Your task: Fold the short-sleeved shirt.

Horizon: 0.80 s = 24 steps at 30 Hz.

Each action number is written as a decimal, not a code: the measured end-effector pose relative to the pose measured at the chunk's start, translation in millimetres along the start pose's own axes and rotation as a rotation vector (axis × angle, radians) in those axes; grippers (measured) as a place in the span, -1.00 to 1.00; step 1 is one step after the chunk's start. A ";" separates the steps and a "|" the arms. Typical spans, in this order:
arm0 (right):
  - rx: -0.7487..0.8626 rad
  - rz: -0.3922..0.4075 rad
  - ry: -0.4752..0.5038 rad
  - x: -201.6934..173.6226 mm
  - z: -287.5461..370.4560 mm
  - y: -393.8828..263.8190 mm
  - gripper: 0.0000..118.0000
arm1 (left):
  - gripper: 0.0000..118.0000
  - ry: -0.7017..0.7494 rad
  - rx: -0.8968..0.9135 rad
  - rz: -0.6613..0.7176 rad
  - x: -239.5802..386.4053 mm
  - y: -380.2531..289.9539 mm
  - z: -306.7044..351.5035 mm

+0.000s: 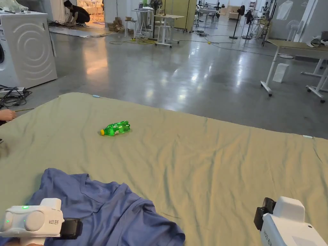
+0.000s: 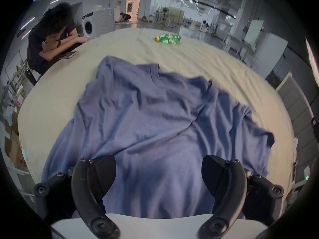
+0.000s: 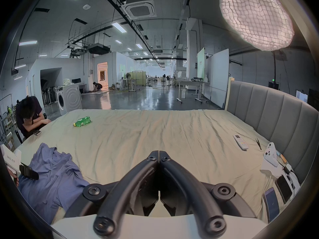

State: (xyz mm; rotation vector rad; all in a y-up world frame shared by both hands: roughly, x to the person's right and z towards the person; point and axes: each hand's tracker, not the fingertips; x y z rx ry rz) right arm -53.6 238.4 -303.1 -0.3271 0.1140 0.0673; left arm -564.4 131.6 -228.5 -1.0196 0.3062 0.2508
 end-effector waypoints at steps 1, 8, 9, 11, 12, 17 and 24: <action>-0.002 0.002 0.001 0.2 1.6 0.2 -1.00 | 0.63 0.016 -0.035 -0.029 4.6 -4.1 -6.6; -0.015 0.003 -0.007 3.9 -0.4 -8.8 -1.00 | -0.41 0.060 0.017 -0.147 19.8 -19.9 -17.4; -0.017 0.002 -0.007 3.2 3.4 -8.5 -1.00 | -0.70 0.056 0.020 -0.138 19.6 -20.1 -18.7; -0.022 0.001 -0.007 2.7 4.5 -9.4 -1.00 | -0.86 0.066 0.029 -0.121 9.6 -20.6 -27.4; -0.023 0.001 -0.007 2.5 4.8 -9.9 -1.00 | -0.91 0.062 0.031 -0.121 6.9 -20.8 -28.7; -0.024 -0.005 -0.010 2.7 4.7 -11.4 -1.00 | -0.94 0.022 0.141 -0.080 11.3 -26.8 1.6; -0.020 -0.010 -0.008 0.5 8.2 -7.2 -1.00 | -0.95 -0.040 0.378 -0.040 9.4 -4.2 54.2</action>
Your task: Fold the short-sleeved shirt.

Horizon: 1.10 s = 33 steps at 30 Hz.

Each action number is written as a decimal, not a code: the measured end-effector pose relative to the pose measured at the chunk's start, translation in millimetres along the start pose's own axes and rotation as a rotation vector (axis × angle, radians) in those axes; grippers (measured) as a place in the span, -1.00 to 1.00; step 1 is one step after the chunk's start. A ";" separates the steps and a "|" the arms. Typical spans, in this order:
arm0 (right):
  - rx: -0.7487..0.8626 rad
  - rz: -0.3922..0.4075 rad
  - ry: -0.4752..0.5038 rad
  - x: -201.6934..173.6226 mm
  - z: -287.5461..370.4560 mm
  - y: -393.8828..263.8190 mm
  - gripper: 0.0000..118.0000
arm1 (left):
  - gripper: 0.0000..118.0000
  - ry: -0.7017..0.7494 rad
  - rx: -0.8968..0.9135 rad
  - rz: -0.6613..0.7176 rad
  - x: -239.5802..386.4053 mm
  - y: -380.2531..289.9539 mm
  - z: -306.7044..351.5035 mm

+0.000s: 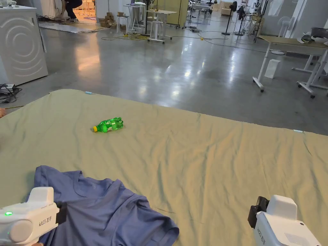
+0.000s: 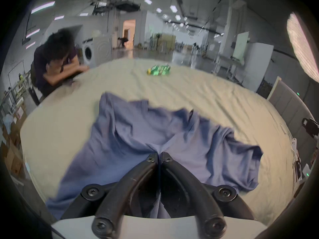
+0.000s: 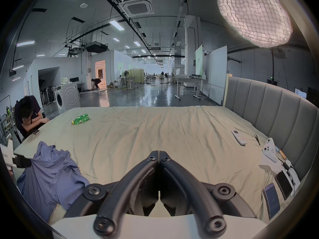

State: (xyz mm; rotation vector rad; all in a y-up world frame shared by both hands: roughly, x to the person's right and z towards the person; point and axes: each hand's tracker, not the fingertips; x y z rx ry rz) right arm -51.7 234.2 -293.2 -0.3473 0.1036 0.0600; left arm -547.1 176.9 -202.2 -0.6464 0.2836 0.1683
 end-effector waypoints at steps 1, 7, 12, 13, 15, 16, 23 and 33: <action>0.003 0.000 0.000 0.5 -0.9 0.3 -1.00 | -0.95 -0.013 0.022 -0.011 5.2 8.8 6.6; 0.021 -0.006 -0.002 4.5 8.4 8.6 -1.00 | -0.95 -0.081 0.162 -0.015 39.9 63.4 38.3; 0.046 -0.018 -0.019 19.4 9.4 11.2 -1.00 | -0.95 -0.187 0.281 -0.052 84.4 109.6 65.3; 0.053 -0.023 -0.024 23.3 11.4 13.3 -1.00 | -0.95 -0.218 0.297 -0.067 96.3 118.4 70.4; 0.063 -0.027 -0.035 31.3 15.2 17.1 -1.00 | -0.95 -0.268 0.330 -0.094 121.6 133.2 78.1; 0.070 -0.030 -0.043 36.0 17.2 18.2 -1.00 | -0.95 -0.294 0.341 -0.111 135.2 139.2 81.1; 0.104 -0.045 -0.102 67.4 39.3 29.8 -1.00 | -0.95 -0.485 0.359 -0.185 231.5 153.8 89.6; 0.126 -0.066 -0.190 111.0 56.1 31.0 -1.00 | -0.95 -0.750 0.281 -0.273 358.7 100.1 95.0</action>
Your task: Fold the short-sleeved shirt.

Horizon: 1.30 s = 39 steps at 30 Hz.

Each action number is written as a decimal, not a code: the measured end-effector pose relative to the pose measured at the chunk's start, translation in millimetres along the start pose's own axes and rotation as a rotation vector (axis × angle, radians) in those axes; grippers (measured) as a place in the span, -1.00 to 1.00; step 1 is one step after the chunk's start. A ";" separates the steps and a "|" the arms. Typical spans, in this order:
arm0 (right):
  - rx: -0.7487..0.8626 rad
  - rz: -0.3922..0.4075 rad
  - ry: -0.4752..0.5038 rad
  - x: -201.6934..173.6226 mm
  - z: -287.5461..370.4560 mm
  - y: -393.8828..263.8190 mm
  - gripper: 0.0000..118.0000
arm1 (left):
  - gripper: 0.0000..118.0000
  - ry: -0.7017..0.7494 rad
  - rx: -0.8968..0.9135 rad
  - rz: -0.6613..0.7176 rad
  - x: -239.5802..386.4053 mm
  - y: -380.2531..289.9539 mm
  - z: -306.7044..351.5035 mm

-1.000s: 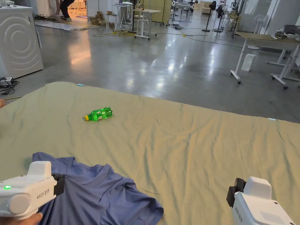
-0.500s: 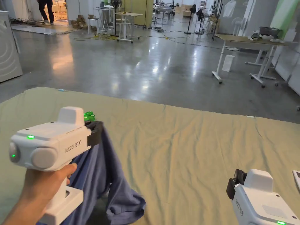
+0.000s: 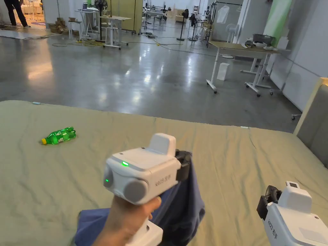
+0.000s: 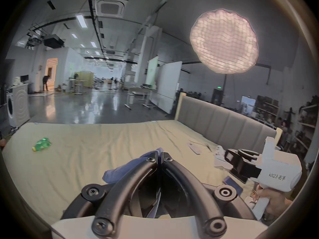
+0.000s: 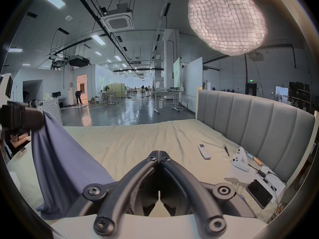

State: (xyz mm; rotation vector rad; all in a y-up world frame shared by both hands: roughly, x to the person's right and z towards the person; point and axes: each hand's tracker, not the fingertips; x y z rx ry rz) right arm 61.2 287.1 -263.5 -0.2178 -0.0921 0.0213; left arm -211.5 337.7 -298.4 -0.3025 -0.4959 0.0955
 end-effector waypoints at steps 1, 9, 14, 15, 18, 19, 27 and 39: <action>0.001 -0.001 -0.004 2.6 0.8 0.1 -1.00 | -0.95 -0.020 -0.011 -0.001 9.3 -6.2 -5.0; -0.006 -0.005 -0.023 14.3 1.0 -5.7 -1.00 | -0.93 -0.140 -0.164 -0.001 52.1 -78.2 -36.5; -0.019 -0.003 -0.016 12.7 1.6 -9.7 -1.00 | 0.29 -0.096 -0.166 0.049 39.0 -96.3 -27.8; -0.022 -0.002 -0.013 12.1 1.6 -10.0 -1.00 | 0.37 -0.073 -0.153 0.059 33.5 -95.0 -24.1; -0.026 -0.003 -0.001 8.8 1.0 -10.2 -1.00 | 0.37 -0.025 -0.127 0.091 7.1 -84.4 -12.4; -0.025 -0.002 0.005 6.6 1.2 -9.0 -1.00 | 0.37 0.010 -0.115 0.091 -3.3 -80.2 -7.0; 0.003 0.024 0.055 -14.5 -2.3 -1.6 -1.00 | 0.34 0.307 -0.005 0.081 -72.2 -55.4 45.8; 0.078 0.067 0.102 -47.7 -1.6 9.7 -1.00 | -1.00 0.600 0.087 0.001 -103.5 -56.6 101.1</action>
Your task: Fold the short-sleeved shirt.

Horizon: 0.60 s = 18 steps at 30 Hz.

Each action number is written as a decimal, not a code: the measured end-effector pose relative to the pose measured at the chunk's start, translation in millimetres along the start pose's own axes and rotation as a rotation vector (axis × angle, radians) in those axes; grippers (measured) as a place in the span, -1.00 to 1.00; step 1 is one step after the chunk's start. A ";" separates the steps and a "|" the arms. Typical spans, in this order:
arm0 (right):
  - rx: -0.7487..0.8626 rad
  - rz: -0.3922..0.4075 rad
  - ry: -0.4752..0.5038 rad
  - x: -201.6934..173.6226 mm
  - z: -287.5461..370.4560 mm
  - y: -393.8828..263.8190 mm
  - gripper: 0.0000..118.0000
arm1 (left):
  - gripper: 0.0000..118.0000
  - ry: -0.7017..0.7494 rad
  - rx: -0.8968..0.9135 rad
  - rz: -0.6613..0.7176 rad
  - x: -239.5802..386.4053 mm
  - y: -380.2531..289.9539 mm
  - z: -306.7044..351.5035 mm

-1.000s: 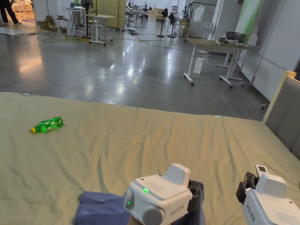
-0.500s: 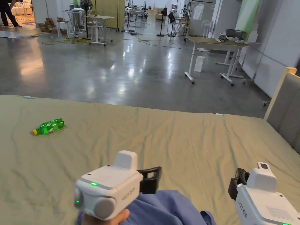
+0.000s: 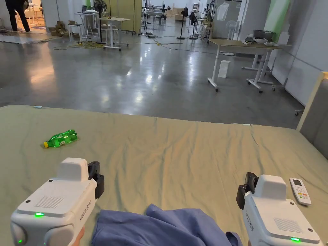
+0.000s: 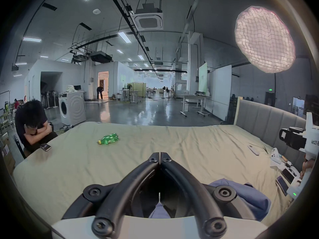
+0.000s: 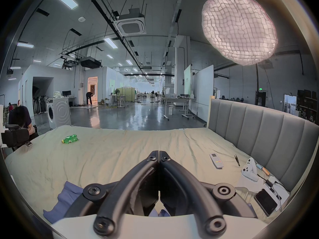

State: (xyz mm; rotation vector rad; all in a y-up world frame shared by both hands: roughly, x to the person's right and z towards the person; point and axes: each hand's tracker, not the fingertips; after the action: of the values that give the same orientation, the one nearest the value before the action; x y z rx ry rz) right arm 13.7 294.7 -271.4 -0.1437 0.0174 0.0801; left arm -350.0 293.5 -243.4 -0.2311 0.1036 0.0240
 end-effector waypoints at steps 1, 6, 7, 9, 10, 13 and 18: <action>-0.002 -0.001 0.006 -0.3 -2.9 -0.7 -1.00 | -1.00 0.002 -0.003 -0.001 -2.6 -0.8 0.4; -0.010 0.008 0.016 -0.7 -4.2 -1.9 -1.00 | -1.00 0.005 -0.104 0.028 -17.1 -14.6 -7.1; -0.013 0.009 0.017 -0.6 -4.3 -2.6 -1.00 | -1.00 -0.001 -0.155 0.043 -17.1 -16.5 -3.6; -0.018 0.016 0.019 -0.1 -3.5 -3.4 -1.00 | -1.00 -0.001 -0.231 0.061 -24.0 -29.1 -10.9; -0.023 0.018 0.018 0.4 -3.8 -4.9 -1.00 | -1.00 -0.001 -0.271 0.073 -30.2 -37.9 -15.9; -0.042 0.013 0.017 3.1 0.0 -6.3 -1.00 | -1.00 -0.037 -0.396 0.120 -39.8 -60.3 -21.7; -0.072 0.011 0.016 5.4 -3.6 -21.1 -1.00 | -0.99 -0.079 -0.578 0.120 -42.1 -99.1 -35.4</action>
State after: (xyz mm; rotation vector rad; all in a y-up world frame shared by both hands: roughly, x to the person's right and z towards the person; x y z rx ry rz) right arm 20.7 273.8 -272.1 -0.2160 0.0314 0.0911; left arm -391.9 188.4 -250.7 -0.8005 0.0292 0.1835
